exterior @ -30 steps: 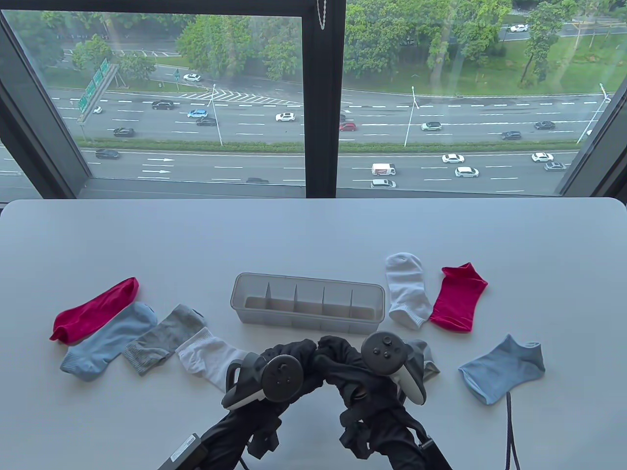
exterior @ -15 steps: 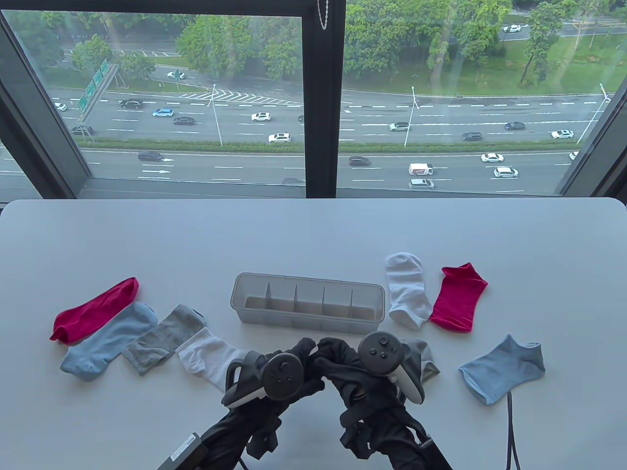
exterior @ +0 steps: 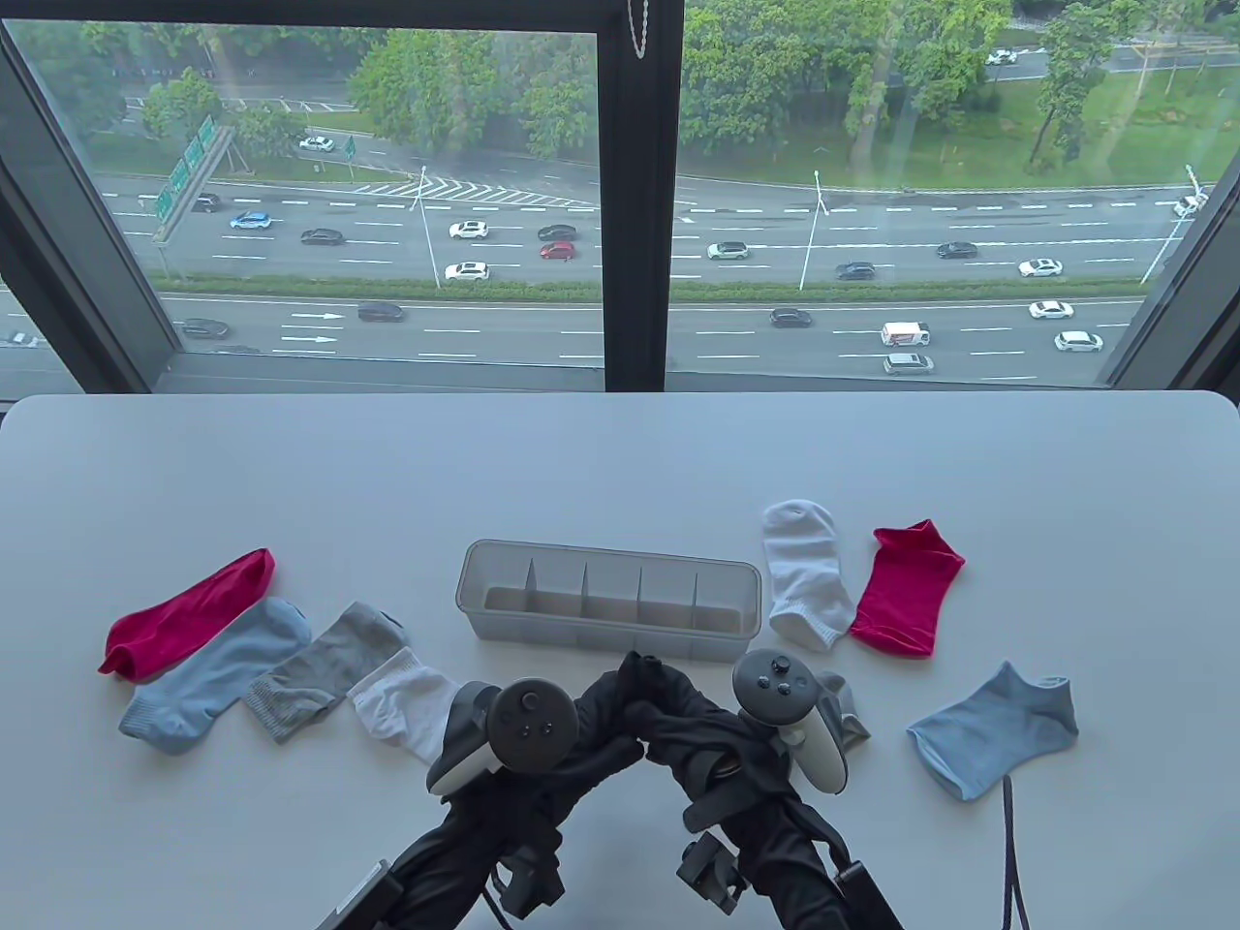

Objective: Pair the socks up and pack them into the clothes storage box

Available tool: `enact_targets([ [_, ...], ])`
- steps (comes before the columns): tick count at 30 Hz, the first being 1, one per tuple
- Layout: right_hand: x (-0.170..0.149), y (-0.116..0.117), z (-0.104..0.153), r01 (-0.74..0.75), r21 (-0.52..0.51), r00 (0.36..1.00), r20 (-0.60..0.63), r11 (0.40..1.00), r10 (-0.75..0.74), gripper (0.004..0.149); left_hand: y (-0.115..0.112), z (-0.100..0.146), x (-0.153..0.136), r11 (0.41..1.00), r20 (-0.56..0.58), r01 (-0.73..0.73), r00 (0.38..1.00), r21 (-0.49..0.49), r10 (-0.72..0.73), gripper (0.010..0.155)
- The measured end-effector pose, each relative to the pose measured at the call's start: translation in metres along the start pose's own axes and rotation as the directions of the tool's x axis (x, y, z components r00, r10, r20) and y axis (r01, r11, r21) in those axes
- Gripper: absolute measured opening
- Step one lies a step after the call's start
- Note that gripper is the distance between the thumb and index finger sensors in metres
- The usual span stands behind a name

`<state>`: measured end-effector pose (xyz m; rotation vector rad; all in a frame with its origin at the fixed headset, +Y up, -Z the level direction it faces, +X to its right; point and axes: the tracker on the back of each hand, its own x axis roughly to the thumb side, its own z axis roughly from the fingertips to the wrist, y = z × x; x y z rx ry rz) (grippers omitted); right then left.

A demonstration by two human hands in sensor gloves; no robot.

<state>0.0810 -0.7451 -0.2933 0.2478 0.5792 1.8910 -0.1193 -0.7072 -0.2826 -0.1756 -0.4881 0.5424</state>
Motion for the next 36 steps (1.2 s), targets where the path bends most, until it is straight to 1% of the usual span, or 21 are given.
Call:
enact_targets([
  [2, 0.000, 0.001, -0.001, 0.074, 0.028, 0.997, 0.009, 0.997, -0.074, 0.060, 0.004, 0.001, -0.001, 1.000, -0.010, 0.013, 1.000, 0.022, -0.013, 0.062],
  [5, -0.001, 0.002, -0.002, 0.144, 0.061, 0.989, 0.015, 0.988, -0.145, 0.057, 0.007, 0.002, -0.006, 0.999, -0.002, -0.049, 0.999, 0.010, 0.049, 0.060],
  [9, 0.000, 0.003, -0.002, 0.156, 0.063, 0.987, 0.018, 0.986, -0.157, 0.057, 0.009, 0.001, -0.006, 0.997, 0.003, -0.072, 0.997, -0.007, 0.072, 0.058],
  [12, 0.000, 0.000, -0.001, 0.159, 0.044, 0.987, 0.021, 0.986, -0.160, 0.056, 0.007, -0.001, -0.002, 0.997, 0.038, -0.061, 0.997, -0.042, 0.063, 0.055],
  [15, 0.003, -0.002, 0.001, 0.140, 0.016, 0.990, 0.032, 0.990, -0.140, 0.056, 0.006, -0.001, -0.002, 0.999, 0.019, -0.042, 0.999, 0.013, 0.042, 0.053],
  [16, 0.004, -0.003, 0.002, 0.103, -0.010, 0.994, 0.032, 0.995, -0.102, 0.056, 0.008, 0.001, -0.003, 0.996, 0.003, -0.041, 0.999, 0.074, 0.041, 0.055],
  [17, 0.005, -0.003, 0.003, 0.083, -0.024, 0.996, 0.033, 0.996, -0.082, 0.056, 0.009, 0.002, -0.004, 0.992, -0.002, -0.049, 0.999, 0.117, 0.049, 0.051],
  [19, 0.008, -0.003, 0.003, 0.069, -0.025, 0.997, 0.041, 0.997, -0.067, 0.057, 0.012, 0.004, -0.006, 0.985, -0.003, -0.071, 0.997, 0.158, 0.072, 0.047],
  [23, 0.015, 0.003, 0.004, 0.018, 0.017, 0.998, 0.066, 1.000, -0.019, 0.064, 0.012, 0.004, -0.009, 0.984, 0.000, -0.087, 0.996, 0.154, 0.088, 0.048],
  [26, 0.017, 0.006, 0.004, -0.055, -0.022, 0.997, 0.056, 0.998, 0.056, 0.065, 0.011, 0.005, -0.011, 0.984, 0.011, -0.095, 0.995, 0.152, 0.095, 0.048],
  [29, 0.012, 0.005, 0.003, 0.026, -0.003, 0.999, 0.042, 1.000, -0.026, 0.062, 0.013, 0.005, -0.011, 0.978, 0.036, -0.136, 0.991, 0.156, 0.132, 0.048],
  [31, 0.010, 0.003, 0.003, 0.055, 0.003, 0.998, 0.033, 0.998, -0.055, 0.062, 0.014, 0.004, -0.011, 0.983, 0.050, -0.145, 0.989, 0.116, 0.140, 0.048],
  [33, 0.009, 0.002, 0.002, 0.035, -0.003, 0.999, 0.029, 0.999, -0.035, 0.062, 0.012, 0.003, -0.009, 0.989, 0.039, -0.119, 0.992, 0.086, 0.116, 0.047],
  [35, 0.011, 0.003, 0.003, 0.044, 0.015, 0.998, 0.038, 0.999, -0.044, 0.061, 0.009, 0.002, -0.009, 0.992, 0.021, -0.085, 0.996, 0.093, 0.083, 0.045],
  [36, 0.011, 0.003, 0.003, 0.041, 0.016, 0.998, 0.039, 0.999, -0.042, 0.061, 0.009, 0.002, -0.009, 0.991, 0.021, -0.094, 0.995, 0.099, 0.093, 0.045],
])
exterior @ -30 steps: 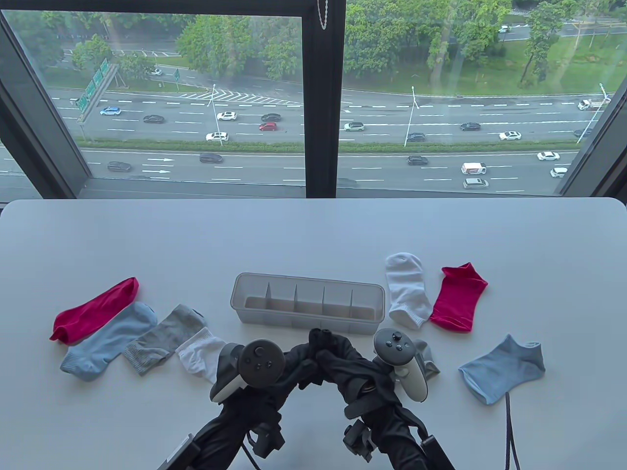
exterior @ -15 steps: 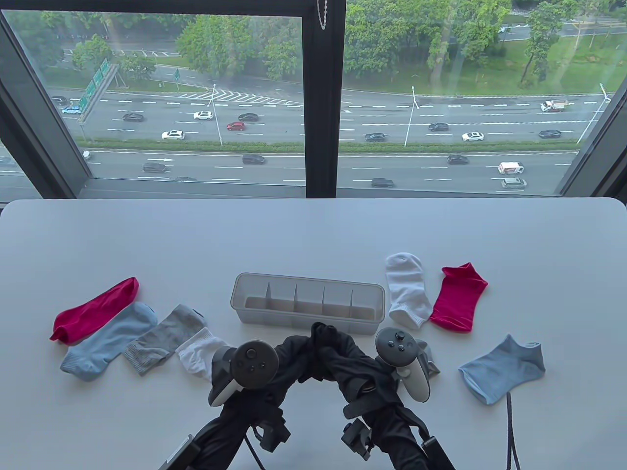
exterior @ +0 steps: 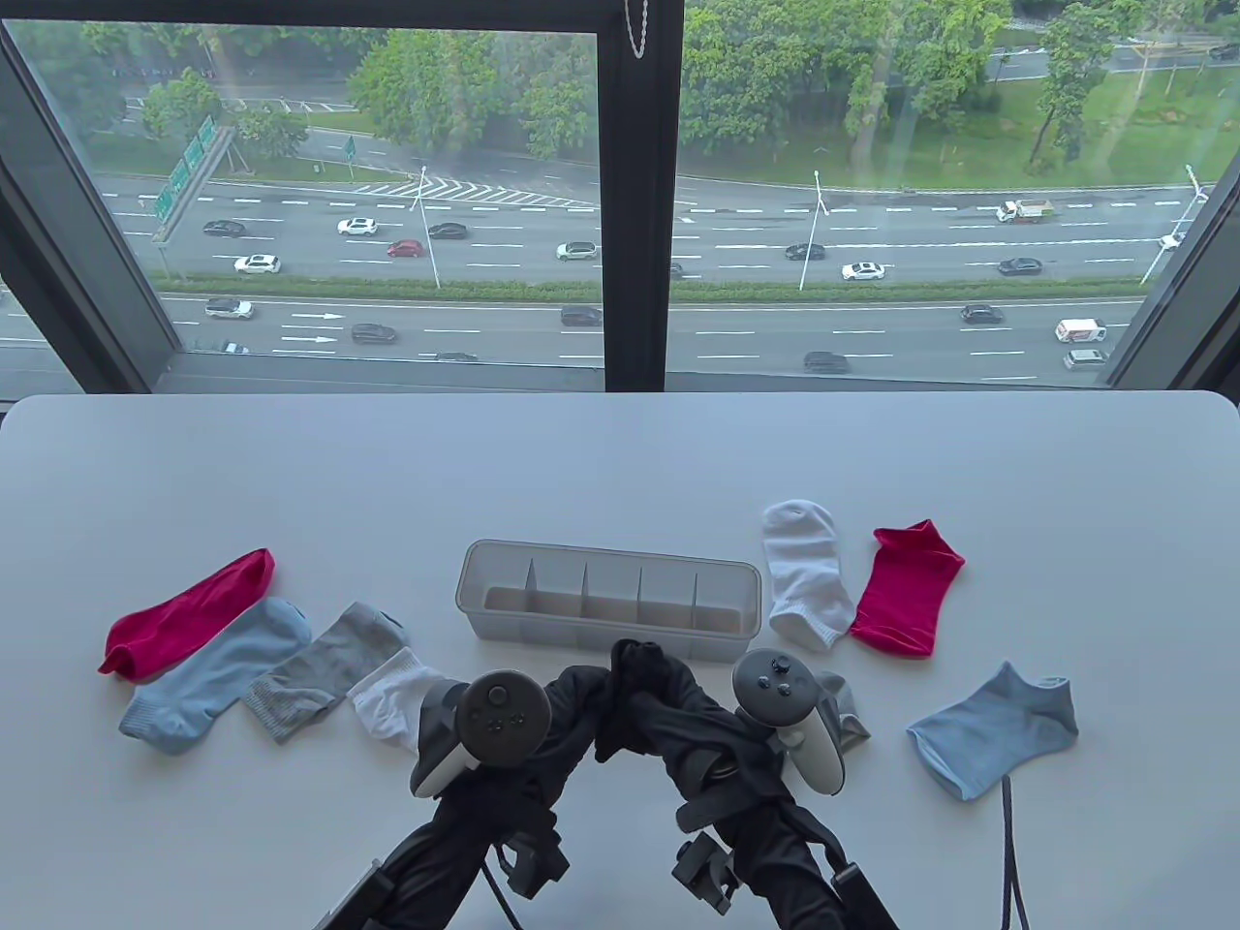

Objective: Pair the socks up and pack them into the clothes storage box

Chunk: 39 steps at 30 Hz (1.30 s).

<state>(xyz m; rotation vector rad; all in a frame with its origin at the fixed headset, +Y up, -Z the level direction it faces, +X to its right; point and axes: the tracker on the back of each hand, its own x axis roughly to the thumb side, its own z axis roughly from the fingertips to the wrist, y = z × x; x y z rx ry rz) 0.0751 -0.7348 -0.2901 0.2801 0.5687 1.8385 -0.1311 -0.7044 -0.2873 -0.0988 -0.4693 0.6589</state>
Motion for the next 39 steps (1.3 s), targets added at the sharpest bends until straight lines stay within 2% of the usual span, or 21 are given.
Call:
enact_targets([
  [3, 0.001, -0.001, 0.000, -0.013, 0.003, 1.000, 0.005, 1.000, 0.013, 0.061, 0.003, 0.003, -0.002, 0.998, 0.007, -0.029, 1.000, 0.055, 0.029, 0.043],
  [8, 0.002, 0.003, 0.000, -0.041, 0.006, 0.999, 0.001, 0.999, 0.041, 0.061, 0.004, 0.005, 0.005, 0.991, 0.006, 0.044, 0.999, 0.123, -0.045, 0.044],
  [13, 0.009, 0.005, 0.000, -0.109, 0.010, 0.994, 0.015, 0.994, 0.109, 0.061, 0.005, 0.007, 0.003, 0.981, -0.055, 0.076, 0.996, 0.178, -0.067, 0.043],
  [18, 0.009, 0.007, 0.000, -0.099, 0.001, 0.995, 0.001, 0.995, 0.099, 0.061, 0.005, 0.005, 0.006, 0.987, -0.052, 0.079, 0.996, 0.142, -0.072, 0.045],
  [19, 0.008, 0.006, 0.000, -0.102, -0.019, 0.995, -0.008, 0.995, 0.102, 0.061, 0.006, 0.005, 0.007, 0.986, -0.039, 0.069, 0.997, 0.149, -0.064, 0.045],
  [21, 0.006, 0.001, 0.002, -0.092, -0.137, 0.995, -0.045, 0.986, 0.087, 0.061, 0.006, 0.005, 0.013, 0.988, 0.017, 0.058, 0.998, 0.145, -0.061, 0.045],
  [22, 0.006, 0.000, 0.003, -0.090, -0.160, 0.995, -0.051, 0.983, 0.083, 0.060, 0.006, 0.005, 0.015, 0.988, 0.037, 0.057, 0.997, 0.144, -0.063, 0.045],
  [25, 0.008, -0.004, 0.008, -0.158, -0.254, 0.987, -0.074, 0.954, 0.144, 0.061, 0.006, 0.005, 0.019, 0.992, 0.084, 0.054, 0.994, 0.110, -0.064, 0.045],
  [27, 0.008, -0.007, 0.011, -0.170, -0.317, 0.985, -0.093, 0.933, 0.148, 0.061, 0.006, 0.005, 0.016, 0.996, 0.081, 0.042, 0.996, 0.083, -0.048, 0.044],
  [29, 0.012, -0.005, 0.013, -0.191, -0.337, 0.982, -0.076, 0.922, 0.175, 0.057, 0.006, 0.004, 0.014, 0.998, 0.072, 0.027, 0.997, 0.053, -0.031, 0.044],
  [31, 0.015, -0.001, 0.011, -0.259, -0.265, 0.964, -0.007, 0.929, 0.267, 0.055, 0.009, 0.003, 0.011, 0.999, 0.048, 0.003, 0.999, 0.041, -0.005, 0.043],
  [33, 0.016, 0.003, 0.008, -0.201, -0.131, 0.976, 0.051, 0.971, 0.209, 0.058, 0.011, 0.003, 0.005, 1.000, 0.019, -0.029, 0.999, 0.006, 0.029, 0.043],
  [35, 0.015, 0.008, 0.007, -0.136, -0.038, 0.988, 0.074, 0.990, 0.139, 0.063, 0.013, 0.003, -0.003, 0.997, -0.006, -0.077, 0.997, -0.024, 0.077, 0.043],
  [37, 0.015, 0.014, 0.005, -0.166, 0.009, 0.983, 0.084, 0.986, 0.165, 0.076, 0.013, 0.002, -0.009, 0.993, -0.038, -0.102, 0.994, -0.055, 0.100, 0.043],
  [39, 0.015, 0.019, 0.004, -0.264, -0.007, 0.963, 0.061, 0.965, 0.264, 0.090, 0.012, 0.001, -0.012, 0.987, -0.039, -0.132, 0.991, -0.095, 0.129, 0.045],
])
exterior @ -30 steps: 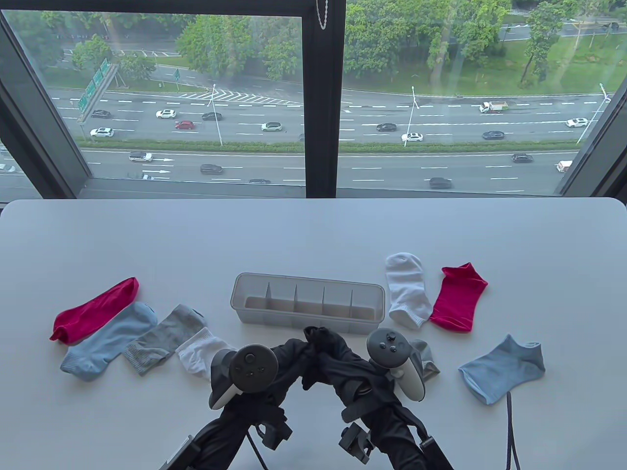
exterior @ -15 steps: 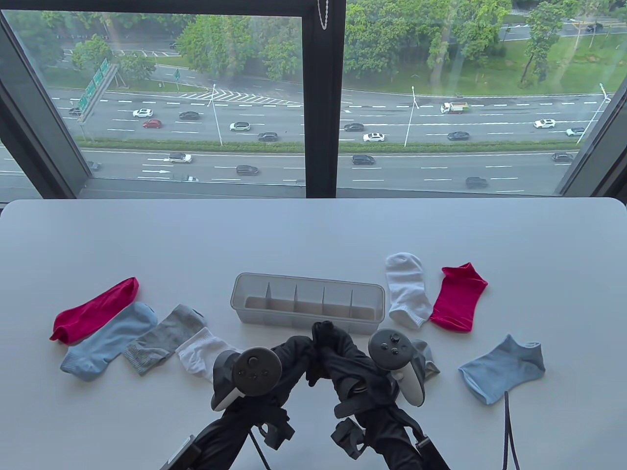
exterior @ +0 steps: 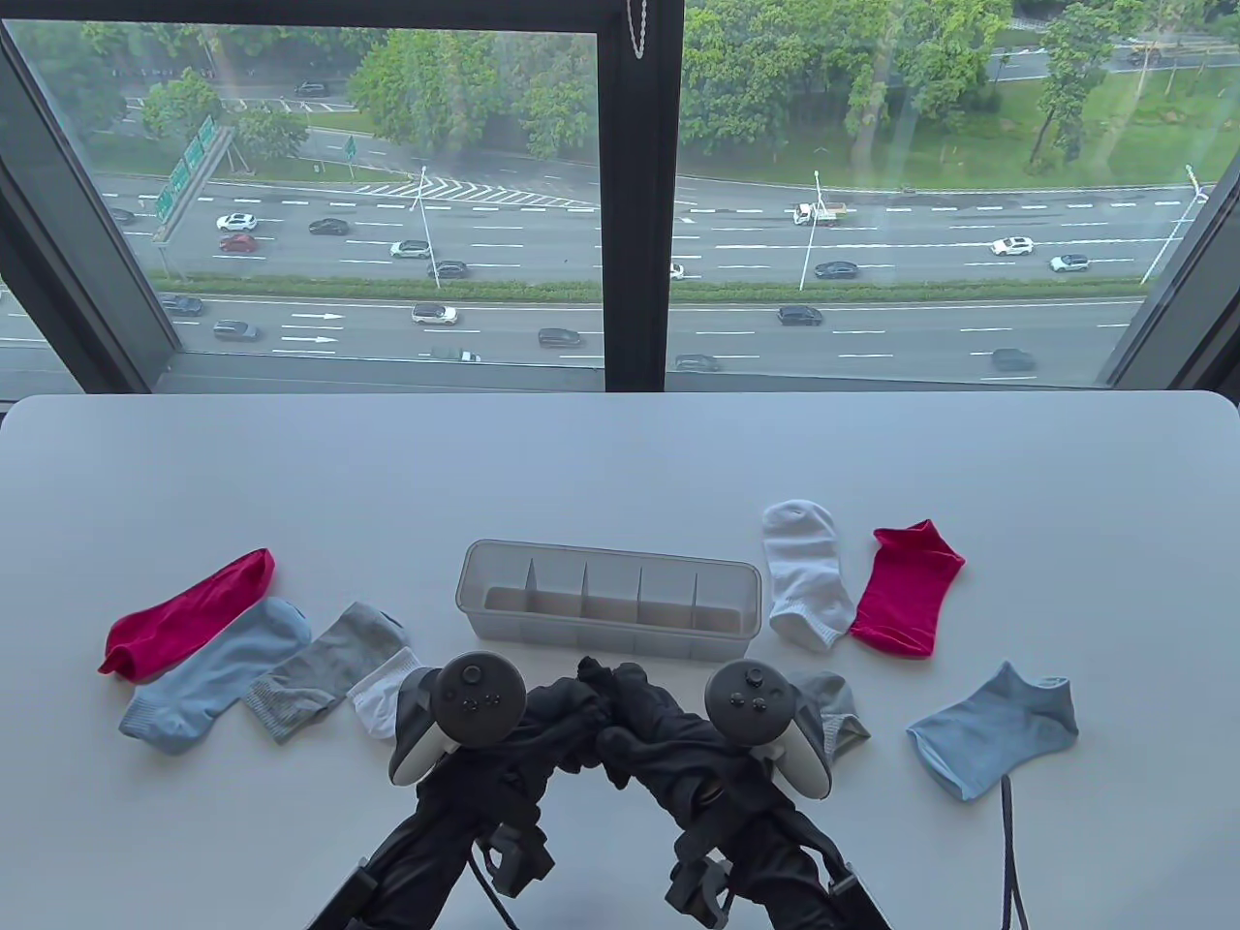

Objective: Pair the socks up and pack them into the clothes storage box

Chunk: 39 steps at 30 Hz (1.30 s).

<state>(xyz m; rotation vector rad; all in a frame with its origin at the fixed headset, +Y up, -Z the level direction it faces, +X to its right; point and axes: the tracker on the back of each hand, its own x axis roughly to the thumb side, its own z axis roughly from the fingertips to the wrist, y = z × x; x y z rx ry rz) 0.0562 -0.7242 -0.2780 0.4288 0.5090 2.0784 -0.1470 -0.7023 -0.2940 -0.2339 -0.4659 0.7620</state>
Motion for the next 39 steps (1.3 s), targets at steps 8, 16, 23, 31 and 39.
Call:
enact_targets([
  [8, -0.013, -0.005, -0.004, -0.016, -0.081, 0.996, -0.094, 0.997, 0.008, 0.073, -0.007, -0.002, 0.011, 0.997, 0.005, 0.050, 0.999, -0.050, -0.050, 0.048],
  [16, -0.012, -0.016, -0.002, 0.132, -0.093, 0.989, -0.058, 0.987, -0.138, 0.055, 0.000, -0.001, -0.005, 0.971, -0.134, 0.144, 0.984, 0.190, -0.120, 0.045],
  [23, -0.003, -0.013, -0.001, 0.084, -0.029, 0.996, -0.019, 0.996, -0.085, 0.055, 0.000, -0.001, -0.007, 0.923, -0.162, 0.300, 0.950, 0.239, -0.267, 0.044],
  [31, 0.001, 0.001, -0.007, -0.045, 0.104, 0.997, -0.065, 0.994, 0.052, 0.052, -0.004, -0.005, 0.001, 0.915, -0.137, 0.332, 0.942, 0.229, -0.307, 0.043],
  [39, 0.000, 0.004, -0.012, -0.247, 0.085, 0.958, -0.125, 0.965, 0.257, 0.048, -0.016, -0.005, 0.024, 0.922, 0.007, 0.357, 0.932, 0.151, -0.362, 0.043],
])
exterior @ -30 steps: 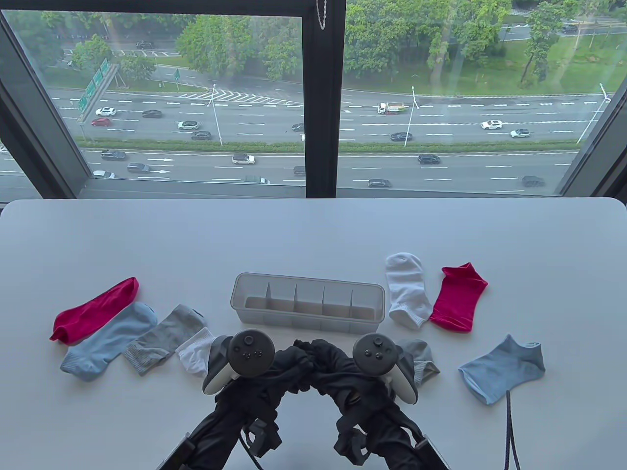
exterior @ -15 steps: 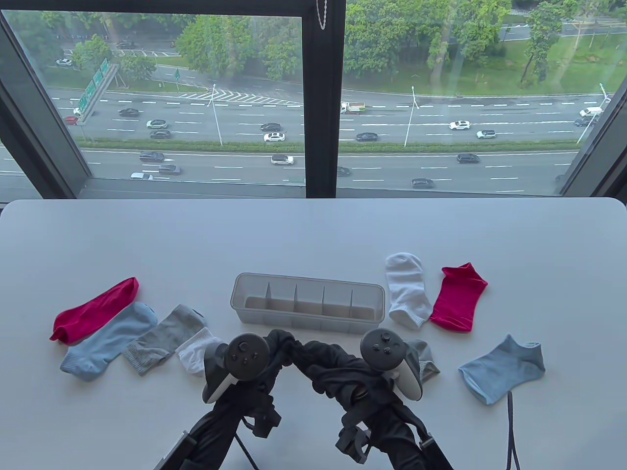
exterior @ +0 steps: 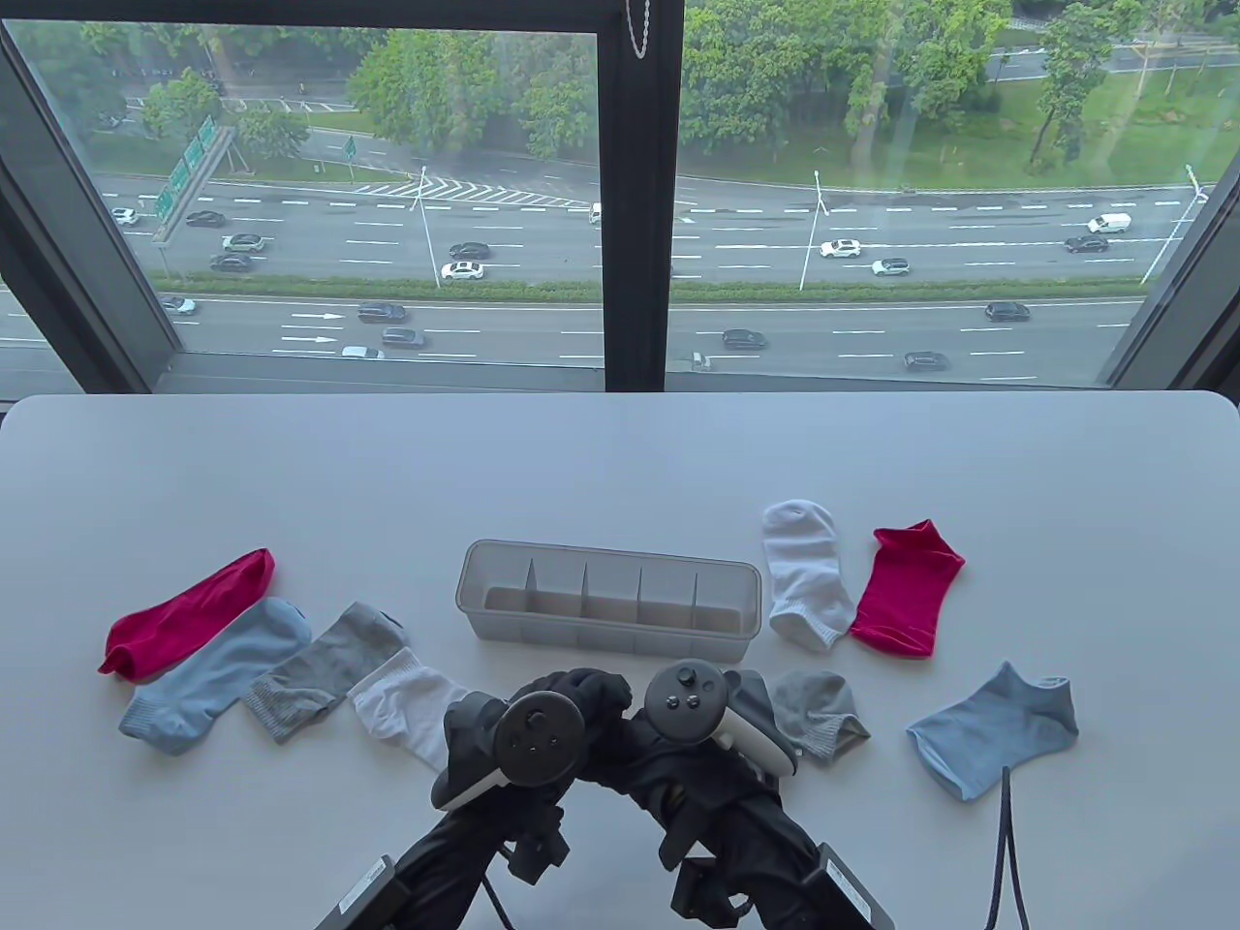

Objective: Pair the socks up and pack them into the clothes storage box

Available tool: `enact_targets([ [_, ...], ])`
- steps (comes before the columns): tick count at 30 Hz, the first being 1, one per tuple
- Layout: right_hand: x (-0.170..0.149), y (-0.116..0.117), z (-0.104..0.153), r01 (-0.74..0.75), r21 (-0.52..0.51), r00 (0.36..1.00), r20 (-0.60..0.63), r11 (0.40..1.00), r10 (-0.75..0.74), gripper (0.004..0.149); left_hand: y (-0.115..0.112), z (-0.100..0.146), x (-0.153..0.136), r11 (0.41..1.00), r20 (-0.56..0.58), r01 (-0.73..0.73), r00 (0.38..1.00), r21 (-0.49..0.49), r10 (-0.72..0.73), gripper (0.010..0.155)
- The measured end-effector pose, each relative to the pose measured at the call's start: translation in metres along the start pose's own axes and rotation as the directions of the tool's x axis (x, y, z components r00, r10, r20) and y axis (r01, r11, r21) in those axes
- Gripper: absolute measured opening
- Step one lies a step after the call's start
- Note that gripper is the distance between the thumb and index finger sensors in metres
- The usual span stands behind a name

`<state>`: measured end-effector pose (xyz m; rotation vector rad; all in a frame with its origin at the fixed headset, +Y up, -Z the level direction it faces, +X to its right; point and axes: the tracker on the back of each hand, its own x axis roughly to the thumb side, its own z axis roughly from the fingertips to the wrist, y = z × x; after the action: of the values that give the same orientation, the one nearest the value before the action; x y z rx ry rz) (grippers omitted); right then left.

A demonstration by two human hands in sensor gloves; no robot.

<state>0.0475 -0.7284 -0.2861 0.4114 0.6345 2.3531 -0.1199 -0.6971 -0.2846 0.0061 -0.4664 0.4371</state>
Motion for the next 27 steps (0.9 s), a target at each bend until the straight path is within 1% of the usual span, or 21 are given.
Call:
enact_targets([
  [1, -0.002, -0.006, 0.002, 0.102, -0.062, 0.995, 0.009, 0.993, -0.102, 0.049, 0.002, -0.002, -0.004, 0.996, 0.001, -0.075, 0.997, -0.041, 0.076, 0.045],
  [2, -0.003, -0.009, 0.003, 0.162, -0.091, 0.987, 0.012, 0.983, -0.162, 0.050, 0.003, -0.003, -0.005, 0.988, 0.013, -0.144, 0.989, -0.063, 0.145, 0.048],
  [3, -0.005, -0.013, 0.005, 0.234, -0.142, 0.972, 0.003, 0.962, -0.236, 0.051, 0.002, -0.004, -0.007, 0.954, 0.045, -0.281, 0.957, -0.106, 0.287, 0.052],
  [4, -0.008, -0.015, 0.006, 0.263, -0.168, 0.964, 0.011, 0.950, -0.265, 0.050, 0.001, -0.004, -0.008, 0.922, 0.020, -0.368, 0.928, -0.122, 0.373, 0.055],
  [5, -0.009, -0.017, 0.007, 0.276, -0.178, 0.961, 0.017, 0.944, -0.278, 0.050, -0.001, -0.004, -0.009, 0.904, 0.001, -0.407, 0.912, -0.132, 0.411, 0.058],
  [6, -0.010, -0.018, 0.008, 0.295, -0.199, 0.955, 0.023, 0.934, -0.297, 0.050, -0.004, -0.004, -0.010, 0.900, 0.000, -0.411, 0.909, -0.145, 0.416, 0.060],
  [7, -0.010, -0.018, 0.010, 0.305, -0.231, 0.951, 0.019, 0.924, -0.310, 0.050, -0.005, -0.004, -0.010, 0.909, 0.004, -0.389, 0.919, -0.148, 0.393, 0.062],
  [9, -0.011, -0.017, 0.011, 0.292, -0.276, 0.954, 0.016, 0.916, -0.300, 0.050, -0.005, -0.005, -0.010, 0.908, -0.001, -0.394, 0.918, -0.143, 0.398, 0.063],
  [12, -0.010, -0.017, 0.013, 0.335, -0.302, 0.938, 0.018, 0.892, -0.346, 0.052, -0.004, -0.004, -0.012, 0.900, -0.010, -0.412, 0.910, -0.145, 0.415, 0.064],
  [14, -0.010, -0.016, 0.014, 0.324, -0.317, 0.942, 0.019, 0.891, -0.336, 0.053, -0.004, -0.004, -0.013, 0.891, -0.014, -0.429, 0.902, -0.151, 0.432, 0.064],
  [16, -0.011, -0.017, 0.015, 0.340, -0.333, 0.934, 0.016, 0.879, -0.356, 0.053, -0.003, -0.003, -0.013, 0.892, -0.017, -0.428, 0.903, -0.145, 0.430, 0.064],
  [17, -0.013, -0.019, 0.016, 0.353, -0.344, 0.928, 0.015, 0.870, -0.371, 0.056, -0.003, -0.003, -0.013, 0.891, -0.020, -0.430, 0.902, -0.144, 0.432, 0.064],
  [19, -0.019, -0.028, 0.020, 0.377, -0.388, 0.917, 0.028, 0.841, -0.398, 0.088, -0.005, -0.001, -0.016, 0.884, -0.040, -0.441, 0.897, -0.156, 0.440, 0.063],
  [21, -0.025, -0.032, 0.023, 0.439, -0.379, 0.892, 0.071, 0.815, -0.447, 0.082, -0.008, -0.002, -0.015, 0.874, -0.051, -0.447, 0.894, -0.192, 0.446, 0.062],
  [22, -0.026, -0.031, 0.024, 0.451, -0.402, 0.882, 0.062, 0.797, -0.467, 0.080, -0.010, -0.003, -0.014, 0.874, -0.057, -0.432, 0.901, -0.221, 0.430, 0.065],
  [23, -0.026, -0.031, 0.024, 0.443, -0.396, 0.888, 0.072, 0.804, -0.454, 0.078, -0.010, -0.004, -0.011, 0.889, -0.072, -0.403, 0.915, -0.215, 0.397, 0.066],
  [24, -0.025, -0.030, 0.024, 0.441, -0.387, 0.891, 0.082, 0.810, -0.446, 0.076, -0.009, -0.004, -0.010, 0.907, -0.078, -0.377, 0.926, -0.189, 0.369, 0.067],
  [25, -0.025, -0.030, 0.024, 0.456, -0.385, 0.885, 0.095, 0.802, -0.456, 0.074, -0.007, -0.005, -0.010, 0.920, -0.099, -0.355, 0.934, -0.166, 0.342, 0.067],
  [26, -0.024, -0.031, 0.025, 0.476, -0.369, 0.876, 0.120, 0.798, -0.468, 0.073, -0.006, -0.004, -0.012, 0.922, -0.118, -0.356, 0.933, -0.153, 0.340, 0.069],
  [27, -0.021, -0.031, 0.026, 0.490, -0.354, 0.870, 0.139, 0.797, -0.473, 0.073, -0.005, -0.003, -0.015, 0.917, -0.128, -0.387, 0.918, -0.099, 0.374, 0.069],
])
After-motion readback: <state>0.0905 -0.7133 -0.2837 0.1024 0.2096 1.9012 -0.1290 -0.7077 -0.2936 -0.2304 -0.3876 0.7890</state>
